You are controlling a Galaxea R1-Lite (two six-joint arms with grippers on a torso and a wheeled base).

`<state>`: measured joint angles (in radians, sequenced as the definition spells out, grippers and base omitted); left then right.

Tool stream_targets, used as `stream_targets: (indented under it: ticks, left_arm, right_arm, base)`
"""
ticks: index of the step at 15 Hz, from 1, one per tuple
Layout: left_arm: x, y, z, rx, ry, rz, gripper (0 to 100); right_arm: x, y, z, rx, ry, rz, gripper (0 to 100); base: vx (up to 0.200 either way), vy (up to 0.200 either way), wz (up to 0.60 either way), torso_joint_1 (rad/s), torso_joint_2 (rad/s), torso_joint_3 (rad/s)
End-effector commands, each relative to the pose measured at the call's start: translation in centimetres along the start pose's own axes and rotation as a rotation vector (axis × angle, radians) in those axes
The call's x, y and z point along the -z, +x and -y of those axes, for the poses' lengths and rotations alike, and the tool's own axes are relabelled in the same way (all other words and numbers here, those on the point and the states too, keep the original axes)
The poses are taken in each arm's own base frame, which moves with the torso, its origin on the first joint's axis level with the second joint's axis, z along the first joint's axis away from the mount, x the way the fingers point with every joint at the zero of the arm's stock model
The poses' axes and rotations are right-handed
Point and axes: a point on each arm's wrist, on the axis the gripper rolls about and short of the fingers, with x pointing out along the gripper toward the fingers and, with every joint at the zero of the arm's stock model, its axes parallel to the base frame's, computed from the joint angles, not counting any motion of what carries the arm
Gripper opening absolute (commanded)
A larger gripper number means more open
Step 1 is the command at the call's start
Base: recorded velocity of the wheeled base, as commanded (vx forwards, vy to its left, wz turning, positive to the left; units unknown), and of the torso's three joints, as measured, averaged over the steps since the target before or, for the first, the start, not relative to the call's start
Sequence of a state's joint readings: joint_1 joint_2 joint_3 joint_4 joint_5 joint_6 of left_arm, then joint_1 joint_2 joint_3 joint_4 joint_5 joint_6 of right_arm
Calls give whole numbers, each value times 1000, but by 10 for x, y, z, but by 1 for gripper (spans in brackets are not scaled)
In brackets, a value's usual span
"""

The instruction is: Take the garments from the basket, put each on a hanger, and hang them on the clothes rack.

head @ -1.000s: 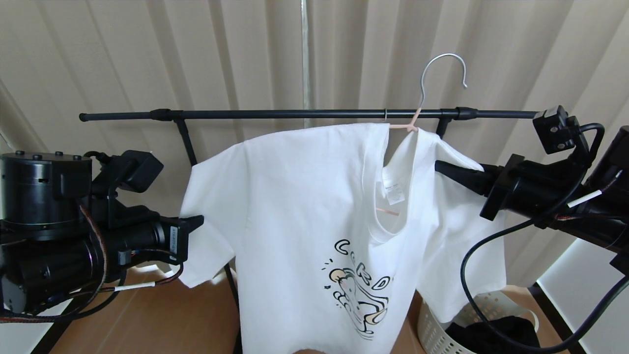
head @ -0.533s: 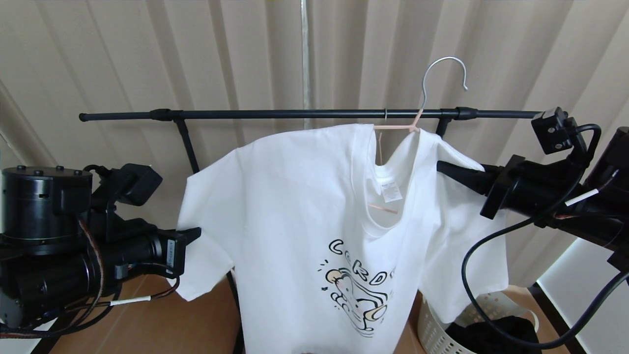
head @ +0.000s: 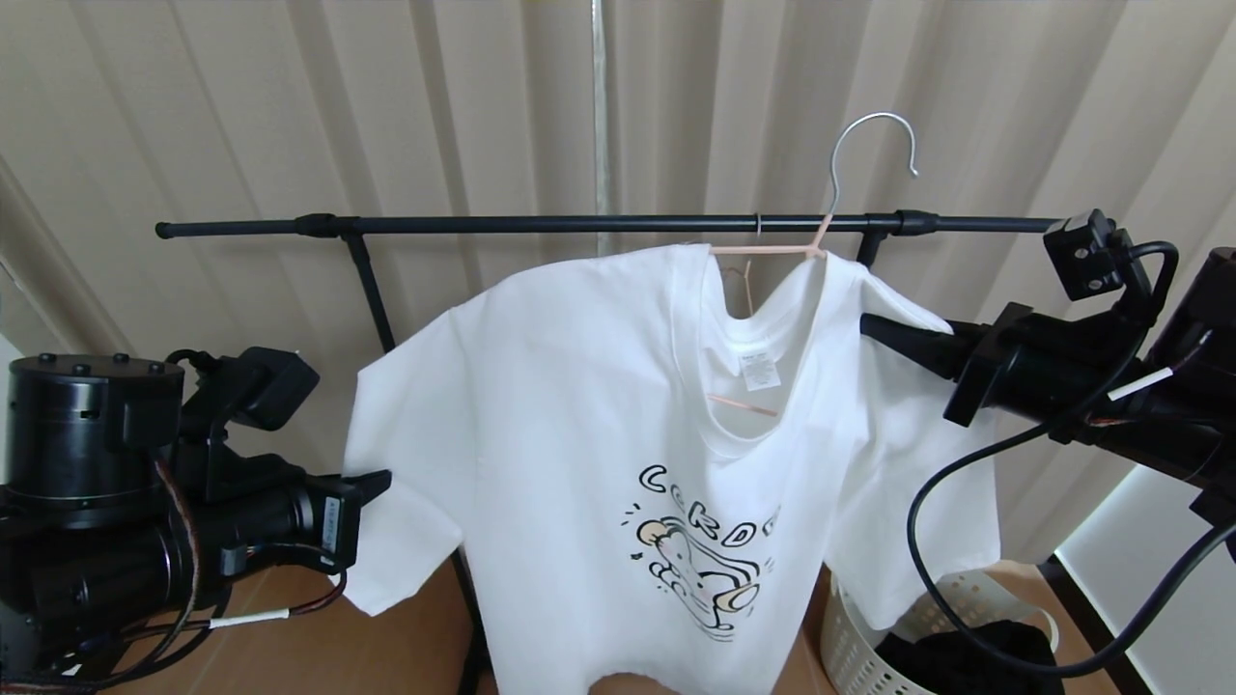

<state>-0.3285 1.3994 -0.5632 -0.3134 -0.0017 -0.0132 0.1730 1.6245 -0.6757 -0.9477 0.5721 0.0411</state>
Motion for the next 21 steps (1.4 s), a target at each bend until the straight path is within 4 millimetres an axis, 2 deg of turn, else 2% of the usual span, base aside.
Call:
stream_targets:
  ticks: [1, 7, 8, 16, 21]
  left_arm:
    - [4, 0, 0, 1, 2, -14, 0]
    - [5, 0, 0, 1, 6, -16, 0]
    - [5, -1, 1, 4, 8, -16, 100]
    - [0, -13, 3, 21, 22, 35, 100]
    - [-47, -27, 22, 98, 134, 187, 100]
  right_arm:
    - [0, 0, 1, 1, 0, 1, 0]
    - [0, -1, 1, 4, 0, 1, 0]
    - [0, 0, 1, 3, 1, 0, 0]
    - [3, 0, 1, 1, 6, -8, 0]
    - [12, 4, 3, -14, 15, -37, 0]
  base:
    - [0, 0, 0, 0, 0, 0]
    - [0, 0, 0, 0, 0, 0]
    - [0, 0, 0, 0, 0, 0]
    - [0, 0, 0, 0, 0, 0]
    - [0, 0, 0, 0, 0, 0]
